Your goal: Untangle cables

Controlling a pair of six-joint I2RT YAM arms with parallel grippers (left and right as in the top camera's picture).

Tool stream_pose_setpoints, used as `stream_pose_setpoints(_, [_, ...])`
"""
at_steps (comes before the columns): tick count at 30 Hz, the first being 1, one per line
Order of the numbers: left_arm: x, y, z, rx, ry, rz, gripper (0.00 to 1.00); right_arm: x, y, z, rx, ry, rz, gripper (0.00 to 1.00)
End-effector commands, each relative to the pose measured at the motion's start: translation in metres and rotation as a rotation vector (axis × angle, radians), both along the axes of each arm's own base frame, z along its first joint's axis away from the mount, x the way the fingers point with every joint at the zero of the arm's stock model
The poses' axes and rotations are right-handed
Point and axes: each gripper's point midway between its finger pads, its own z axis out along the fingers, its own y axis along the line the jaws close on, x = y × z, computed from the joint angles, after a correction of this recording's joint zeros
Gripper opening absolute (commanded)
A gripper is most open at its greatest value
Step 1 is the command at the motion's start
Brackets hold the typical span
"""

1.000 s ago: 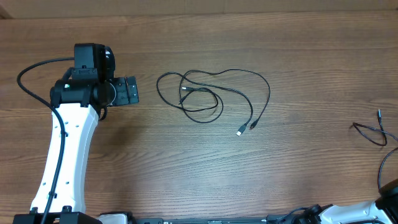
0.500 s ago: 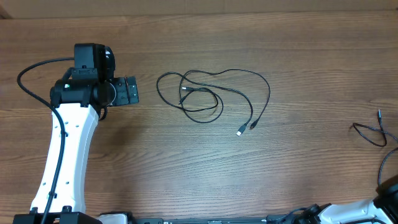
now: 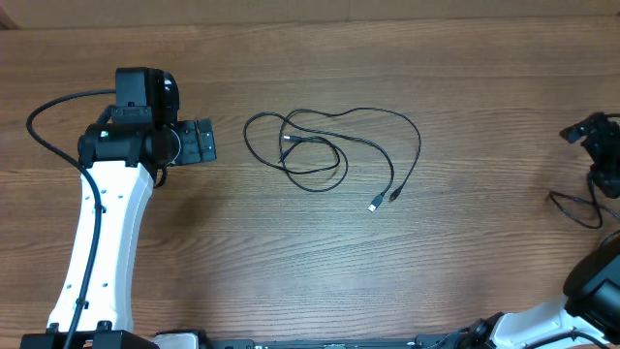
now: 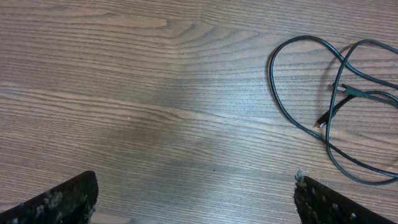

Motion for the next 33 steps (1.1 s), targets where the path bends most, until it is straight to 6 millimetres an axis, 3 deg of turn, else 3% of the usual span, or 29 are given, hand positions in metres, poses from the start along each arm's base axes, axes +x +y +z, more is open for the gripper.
stream_pose_setpoints(1, [-0.002, 0.002, 0.005, 0.001, -0.014, -0.007, 1.0, -0.014, -0.006, -0.011, -0.035, 0.08, -0.096, 1.0])
stream_pose_setpoints(10, [-0.002, 0.002, 0.005, 0.001, -0.014, -0.007, 1.0, -0.051, 0.021, -0.056, 0.066, 0.219, -0.131, 1.0])
stream_pose_setpoints(15, [-0.002, 0.002, 0.005, 0.001, -0.014, -0.007, 1.0, -0.083, 0.039, -0.06, 0.126, 0.356, -0.132, 1.0])
stream_pose_setpoints(19, [-0.002, 0.002, 0.005, 0.001, -0.014, -0.007, 1.0, -0.109, 0.038, -0.061, 0.093, 0.479, -0.159, 1.0])
stream_pose_setpoints(28, [-0.002, 0.002, 0.005, 0.001, -0.014, -0.007, 1.0, -0.113, 0.05, -0.059, 0.146, 0.497, -0.148, 1.0])
stream_pose_setpoints(33, [-0.002, 0.002, 0.005, 0.001, -0.014, -0.007, 1.0, -0.077, 0.079, -0.053, 0.268, 0.301, 0.063, 1.0])
